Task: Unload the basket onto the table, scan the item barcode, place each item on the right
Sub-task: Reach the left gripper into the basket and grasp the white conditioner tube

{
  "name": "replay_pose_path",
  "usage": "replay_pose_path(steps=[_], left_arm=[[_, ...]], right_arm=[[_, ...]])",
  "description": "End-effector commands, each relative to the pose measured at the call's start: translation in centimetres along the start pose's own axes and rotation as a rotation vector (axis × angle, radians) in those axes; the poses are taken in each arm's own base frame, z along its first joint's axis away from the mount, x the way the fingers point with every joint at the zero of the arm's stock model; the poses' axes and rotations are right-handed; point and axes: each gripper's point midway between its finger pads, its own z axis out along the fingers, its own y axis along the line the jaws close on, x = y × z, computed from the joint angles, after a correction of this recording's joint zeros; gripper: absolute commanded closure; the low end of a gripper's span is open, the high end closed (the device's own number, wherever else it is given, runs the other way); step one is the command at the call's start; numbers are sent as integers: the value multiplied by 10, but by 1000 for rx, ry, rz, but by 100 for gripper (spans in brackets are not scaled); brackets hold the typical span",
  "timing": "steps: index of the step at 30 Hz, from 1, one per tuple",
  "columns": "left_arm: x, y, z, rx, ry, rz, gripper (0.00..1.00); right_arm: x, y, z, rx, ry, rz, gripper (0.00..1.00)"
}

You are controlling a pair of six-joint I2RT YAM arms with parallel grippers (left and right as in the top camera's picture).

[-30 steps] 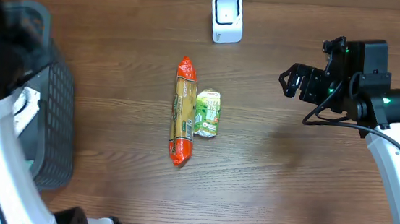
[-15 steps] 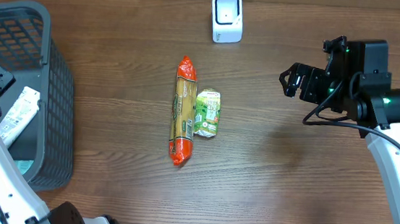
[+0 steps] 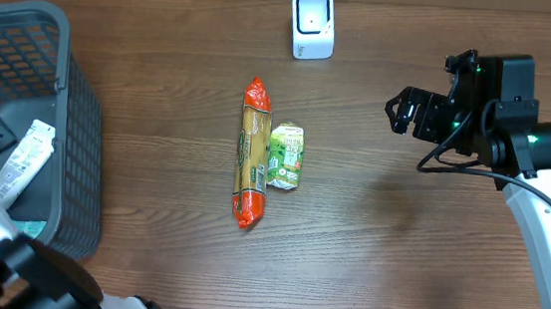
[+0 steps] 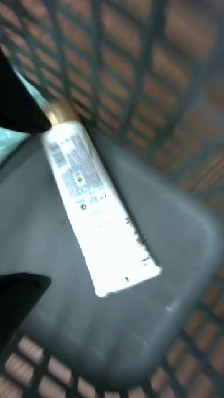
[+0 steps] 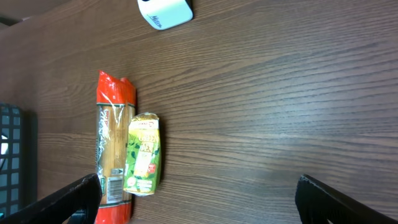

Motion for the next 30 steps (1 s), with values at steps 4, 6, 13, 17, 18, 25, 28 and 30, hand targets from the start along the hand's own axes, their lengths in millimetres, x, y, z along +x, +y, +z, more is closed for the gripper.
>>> replay_pose_path(steps=[4,6,13,17,18,25,28,30], left_arm=[[33,-12,61,44,154,407,29],[34,-12,70,47,160,416,24],[38,-14,99,64,182,562,18],[42,-15,114,71,195,602,18],[43,-16,118,72,200,601,18],[52,-12,142,47,240,602,9],[51,-17,144,66,228,559,25],[54,-25,144,112,226,525,41]], right_arm=[[-5,3,-2,1,-17,-12,0],[-4,3,-2,1,-16,-12,0],[-5,3,-2,1,-17,-12,0],[-5,3,-2,0,-17,-12,0],[-5,3,-2,1,-17,-12,0],[-5,3,-2,0,-18,-9,0],[-5,3,-2,0,-18,-8,0],[-5,3,-2,0,-18,-8,0]])
